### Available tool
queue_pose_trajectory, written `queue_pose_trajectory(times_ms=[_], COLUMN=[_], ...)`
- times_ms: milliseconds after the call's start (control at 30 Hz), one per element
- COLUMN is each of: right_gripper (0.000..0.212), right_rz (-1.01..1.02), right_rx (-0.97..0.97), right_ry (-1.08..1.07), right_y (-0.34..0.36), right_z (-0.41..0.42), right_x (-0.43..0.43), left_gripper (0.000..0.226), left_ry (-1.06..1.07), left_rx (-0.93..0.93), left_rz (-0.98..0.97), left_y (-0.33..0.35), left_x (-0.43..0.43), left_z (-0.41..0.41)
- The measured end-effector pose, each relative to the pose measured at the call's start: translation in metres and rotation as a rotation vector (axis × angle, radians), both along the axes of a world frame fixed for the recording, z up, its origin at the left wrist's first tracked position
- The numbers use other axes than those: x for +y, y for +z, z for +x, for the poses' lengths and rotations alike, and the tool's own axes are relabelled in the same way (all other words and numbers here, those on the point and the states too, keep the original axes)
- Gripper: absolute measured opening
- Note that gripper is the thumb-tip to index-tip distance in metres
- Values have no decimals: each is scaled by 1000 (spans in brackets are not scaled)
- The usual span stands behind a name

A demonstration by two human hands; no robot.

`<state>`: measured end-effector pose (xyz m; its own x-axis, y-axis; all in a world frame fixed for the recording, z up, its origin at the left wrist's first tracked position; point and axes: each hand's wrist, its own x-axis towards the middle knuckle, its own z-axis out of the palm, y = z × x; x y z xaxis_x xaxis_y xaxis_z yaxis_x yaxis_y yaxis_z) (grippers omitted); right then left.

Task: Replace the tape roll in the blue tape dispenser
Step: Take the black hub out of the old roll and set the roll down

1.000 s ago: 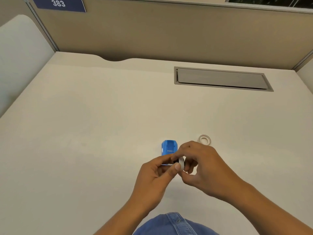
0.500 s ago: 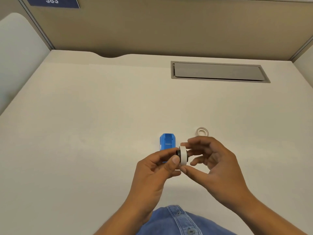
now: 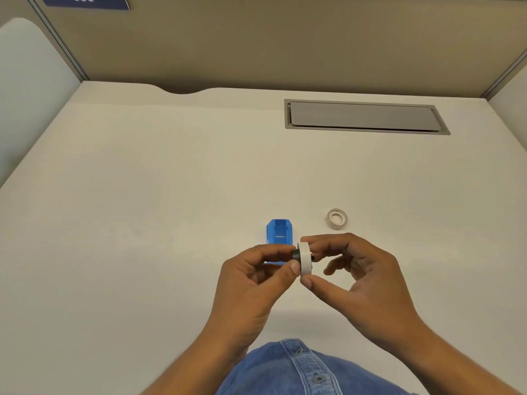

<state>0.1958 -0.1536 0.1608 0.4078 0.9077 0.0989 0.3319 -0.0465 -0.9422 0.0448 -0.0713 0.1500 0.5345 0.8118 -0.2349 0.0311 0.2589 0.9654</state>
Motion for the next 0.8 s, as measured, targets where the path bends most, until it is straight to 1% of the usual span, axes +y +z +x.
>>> queue_pose_trajectory(times_ms=[33, 200, 333, 467, 633, 800], right_gripper=[33, 32, 39, 42, 42, 52], right_rz=[3, 49, 20, -107, -268, -420], right_rx=[-4, -11, 1, -75, -191, -315], right_ry=[4, 18, -53, -153, -126, -130], right_y=[1, 1, -15, -46, -92, -123], right_z=[0, 4, 20, 44, 64, 72], right_x=[0, 1, 7, 15, 25, 34], left_gripper=[17, 19, 19, 22, 22, 22], left_ry=[1, 75, 101, 108, 123, 126], left_rx=[3, -9, -47, -63, -49, 6], left_rz=[3, 12, -17, -34, -47, -65], left_y=[0, 1, 1, -2, -8, -14], left_x=[1, 5, 8, 8, 7, 2], left_z=[0, 1, 5, 6, 6, 7])
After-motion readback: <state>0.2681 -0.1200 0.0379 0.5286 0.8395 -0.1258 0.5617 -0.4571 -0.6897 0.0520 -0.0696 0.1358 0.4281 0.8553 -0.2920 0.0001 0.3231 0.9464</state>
